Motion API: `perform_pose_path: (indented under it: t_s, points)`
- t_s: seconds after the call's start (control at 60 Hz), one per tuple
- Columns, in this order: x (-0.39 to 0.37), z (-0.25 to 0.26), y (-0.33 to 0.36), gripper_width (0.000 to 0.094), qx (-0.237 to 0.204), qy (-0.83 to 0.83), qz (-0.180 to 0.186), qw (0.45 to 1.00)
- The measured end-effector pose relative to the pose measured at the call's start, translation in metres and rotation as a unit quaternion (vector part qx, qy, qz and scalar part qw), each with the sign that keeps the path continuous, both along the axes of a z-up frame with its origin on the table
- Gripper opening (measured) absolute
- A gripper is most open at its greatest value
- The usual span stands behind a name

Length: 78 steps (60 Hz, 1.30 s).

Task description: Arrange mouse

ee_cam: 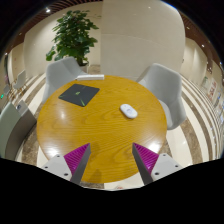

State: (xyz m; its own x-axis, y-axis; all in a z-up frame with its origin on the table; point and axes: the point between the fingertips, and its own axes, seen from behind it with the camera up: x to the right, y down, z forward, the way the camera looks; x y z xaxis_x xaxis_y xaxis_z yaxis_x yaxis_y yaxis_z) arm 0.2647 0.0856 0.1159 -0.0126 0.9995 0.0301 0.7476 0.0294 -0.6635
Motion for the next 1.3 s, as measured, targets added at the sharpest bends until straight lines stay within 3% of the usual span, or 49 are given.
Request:
perform_pose_path:
  t_s: [0.25, 1.083, 1.3]
  points:
    - [-0.032, -0.024, 0.059, 0.087, 0.003, 0.0, -0.027, 1.0]
    - [-0.234, -0.138, 0.108, 0.0876, -0.004, -0.019, 0.014, 1.0]
    - [-0.257, -0.141, 0.108, 0.0866, -0.016, -0.018, -0.002, 1.0]
